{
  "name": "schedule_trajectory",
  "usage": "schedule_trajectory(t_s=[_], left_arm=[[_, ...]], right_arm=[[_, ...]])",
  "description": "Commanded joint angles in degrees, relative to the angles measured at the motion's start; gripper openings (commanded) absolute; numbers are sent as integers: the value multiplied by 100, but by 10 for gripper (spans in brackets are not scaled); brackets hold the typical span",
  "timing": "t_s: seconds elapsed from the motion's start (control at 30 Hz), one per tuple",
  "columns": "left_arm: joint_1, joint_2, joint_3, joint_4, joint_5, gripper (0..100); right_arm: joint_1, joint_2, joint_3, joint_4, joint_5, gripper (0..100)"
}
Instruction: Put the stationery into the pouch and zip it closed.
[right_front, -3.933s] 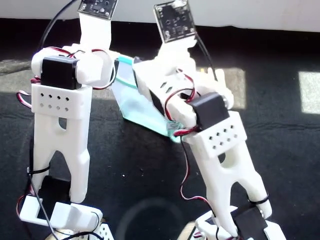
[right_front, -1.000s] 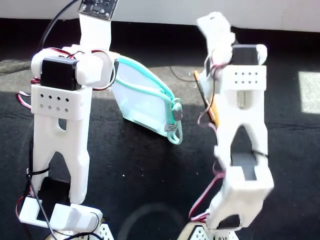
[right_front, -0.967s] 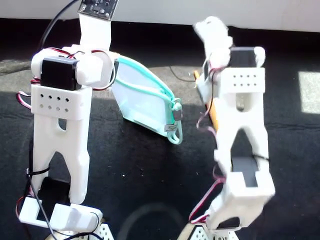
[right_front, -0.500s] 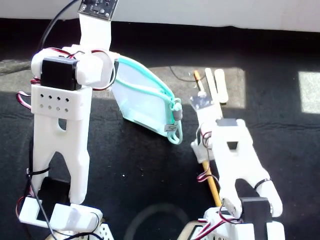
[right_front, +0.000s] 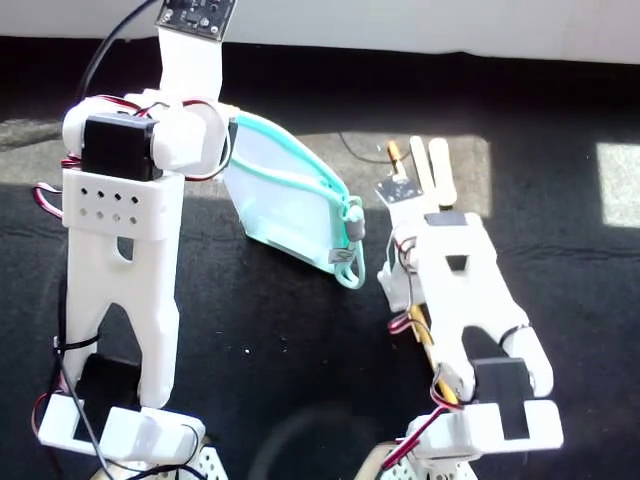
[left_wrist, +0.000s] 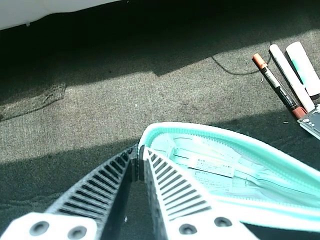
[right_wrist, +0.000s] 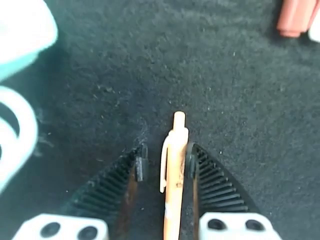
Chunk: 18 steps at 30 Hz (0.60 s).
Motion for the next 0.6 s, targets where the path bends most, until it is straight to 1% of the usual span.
schedule_trajectory(t_s=[0.0, 0.17, 0.33, 0.37, 0.43, 0.47, 0.57], left_arm=[[66, 295, 295, 211, 26, 9], [66, 295, 295, 211, 26, 9], [48, 295, 295, 211, 26, 9], [48, 295, 295, 211, 26, 9], [48, 295, 295, 211, 26, 9], [48, 295, 295, 211, 26, 9], [40, 295, 312, 211, 26, 9]], right_arm=[[-57, 277, -382, 110, -62, 132], [-48, 927, -409, 110, -44, 132], [-31, 1121, -374, -48, -44, 125], [-31, 1121, -365, -57, 26, 98], [-31, 1103, -374, -40, 290, 0], [-31, 1095, -391, 4, 360, 15], [22, 813, -409, 163, 387, 8]])
